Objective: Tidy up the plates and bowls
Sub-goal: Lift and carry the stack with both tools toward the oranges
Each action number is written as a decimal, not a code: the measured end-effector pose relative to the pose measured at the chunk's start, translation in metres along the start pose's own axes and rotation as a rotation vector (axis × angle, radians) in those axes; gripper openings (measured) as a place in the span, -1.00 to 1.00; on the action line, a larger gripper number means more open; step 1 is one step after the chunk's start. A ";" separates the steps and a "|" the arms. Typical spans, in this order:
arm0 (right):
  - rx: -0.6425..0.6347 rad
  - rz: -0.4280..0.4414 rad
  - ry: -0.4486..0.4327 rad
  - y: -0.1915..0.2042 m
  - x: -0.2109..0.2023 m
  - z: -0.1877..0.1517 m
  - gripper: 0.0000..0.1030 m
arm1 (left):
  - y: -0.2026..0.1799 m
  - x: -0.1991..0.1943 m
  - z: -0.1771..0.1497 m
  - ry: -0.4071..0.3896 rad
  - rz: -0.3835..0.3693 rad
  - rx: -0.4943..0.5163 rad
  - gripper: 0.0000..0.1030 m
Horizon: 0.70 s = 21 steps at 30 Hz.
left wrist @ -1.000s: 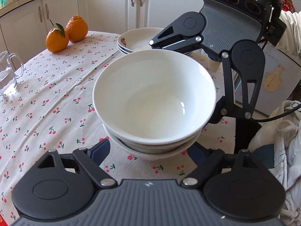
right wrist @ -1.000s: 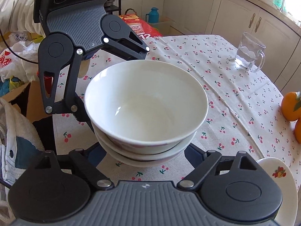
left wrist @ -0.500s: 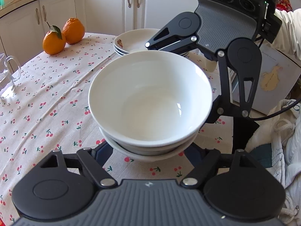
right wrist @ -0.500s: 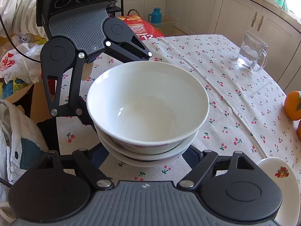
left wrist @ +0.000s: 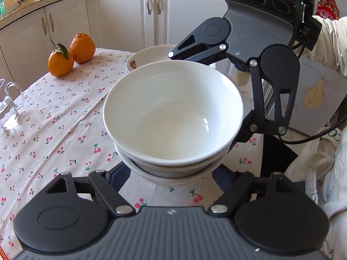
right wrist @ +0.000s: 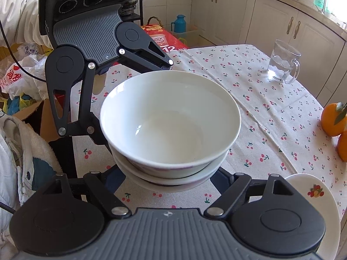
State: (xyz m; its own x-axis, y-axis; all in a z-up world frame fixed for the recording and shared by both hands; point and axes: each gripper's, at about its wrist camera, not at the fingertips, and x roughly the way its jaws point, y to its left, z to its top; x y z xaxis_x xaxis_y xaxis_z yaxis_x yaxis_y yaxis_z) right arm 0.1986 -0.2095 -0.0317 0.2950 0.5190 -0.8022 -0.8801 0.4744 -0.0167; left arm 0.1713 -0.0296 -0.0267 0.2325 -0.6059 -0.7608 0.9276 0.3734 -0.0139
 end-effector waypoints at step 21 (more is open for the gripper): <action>0.092 -0.194 0.032 -0.082 -0.081 -0.054 0.70 | 0.005 0.083 0.114 -0.081 -0.076 0.122 0.58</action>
State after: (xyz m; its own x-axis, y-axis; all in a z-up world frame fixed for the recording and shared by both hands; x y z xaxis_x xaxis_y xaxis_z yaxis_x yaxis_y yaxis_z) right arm 0.2264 -0.3287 0.0025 0.4423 0.3894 -0.8079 -0.7699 0.6269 -0.1193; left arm 0.2285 -0.1584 -0.0164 0.1790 -0.6857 -0.7056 0.9709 0.2392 0.0139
